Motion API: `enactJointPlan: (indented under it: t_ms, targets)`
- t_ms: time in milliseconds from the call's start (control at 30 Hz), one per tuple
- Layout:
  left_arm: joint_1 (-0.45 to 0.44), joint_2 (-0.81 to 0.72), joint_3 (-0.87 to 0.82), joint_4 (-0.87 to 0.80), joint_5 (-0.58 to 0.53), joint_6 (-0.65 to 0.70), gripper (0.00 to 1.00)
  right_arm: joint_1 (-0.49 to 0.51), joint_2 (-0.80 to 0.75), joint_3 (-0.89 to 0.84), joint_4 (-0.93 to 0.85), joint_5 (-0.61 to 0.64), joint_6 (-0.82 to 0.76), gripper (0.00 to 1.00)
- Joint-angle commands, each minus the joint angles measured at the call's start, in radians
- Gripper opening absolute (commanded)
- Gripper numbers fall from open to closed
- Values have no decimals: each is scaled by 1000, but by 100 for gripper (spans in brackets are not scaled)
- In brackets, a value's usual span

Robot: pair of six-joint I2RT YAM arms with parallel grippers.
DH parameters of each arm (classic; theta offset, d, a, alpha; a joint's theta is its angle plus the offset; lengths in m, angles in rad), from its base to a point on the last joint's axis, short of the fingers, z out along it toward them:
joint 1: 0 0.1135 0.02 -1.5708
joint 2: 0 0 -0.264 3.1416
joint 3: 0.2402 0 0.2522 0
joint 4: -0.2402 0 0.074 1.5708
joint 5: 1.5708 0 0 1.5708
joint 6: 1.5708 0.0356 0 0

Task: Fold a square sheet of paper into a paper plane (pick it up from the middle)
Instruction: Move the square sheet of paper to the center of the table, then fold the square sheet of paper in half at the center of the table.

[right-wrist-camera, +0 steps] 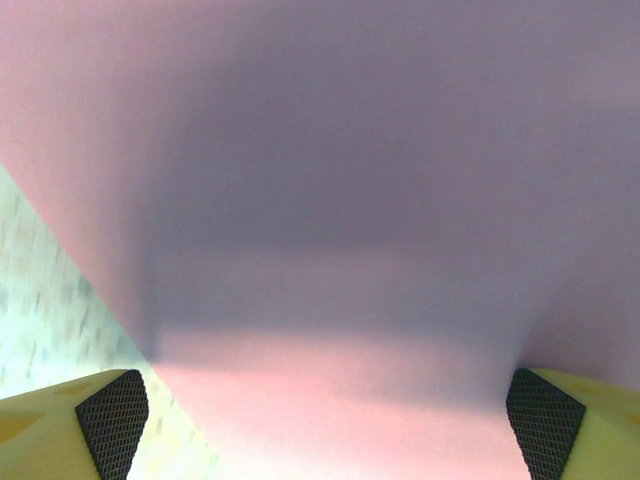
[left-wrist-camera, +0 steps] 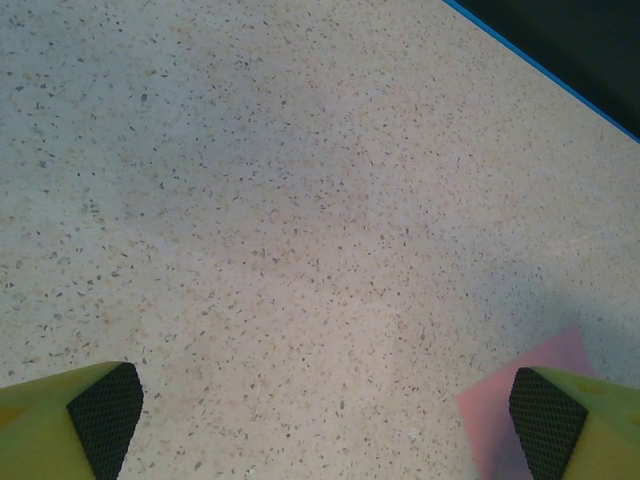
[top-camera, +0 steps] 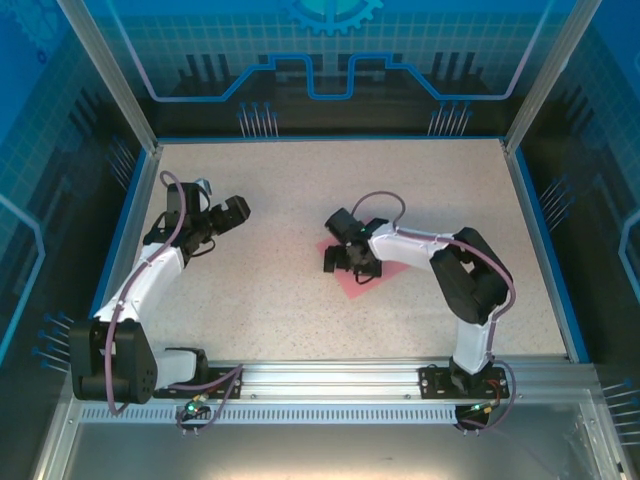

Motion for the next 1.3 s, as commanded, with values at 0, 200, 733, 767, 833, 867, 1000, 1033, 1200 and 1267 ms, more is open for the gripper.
enactJointPlan:
  t_ms: [0, 200, 733, 767, 833, 867, 1000, 1033, 1200, 1267]
  targets:
    - [-9, 8, 38, -30, 27, -15, 98, 8, -62, 7, -58, 2, 42, 98]
    - [-8, -1, 37, -45, 30, -17, 99, -34, -75, 144, -212, 62, -374, 99]
    - [-9, 0, 24, -43, 55, -33, 99, -127, 219, 357, -327, 5, -636, 99]
    - [-9, 2, 25, -43, 57, -33, 98, -127, 223, 358, -328, 2, -635, 99]
    - [-9, 3, 24, -44, 58, -34, 99, -129, 232, 355, -327, -11, -636, 99]
    - [-9, 4, 24, -43, 58, -34, 99, -130, 237, 353, -330, -17, -636, 100]
    - [-8, 8, 27, -45, 61, -34, 98, -136, 270, 343, -344, -19, -638, 99]
    - [-8, 8, 26, -46, 61, -34, 98, -139, 279, 338, -346, -19, -637, 99]
    - [-9, 8, 25, -49, 62, -35, 98, -161, 312, 309, -345, -5, -618, 94]
    - [-9, 10, 26, -48, 61, -35, 99, -165, 323, 305, -350, 24, -611, 91]
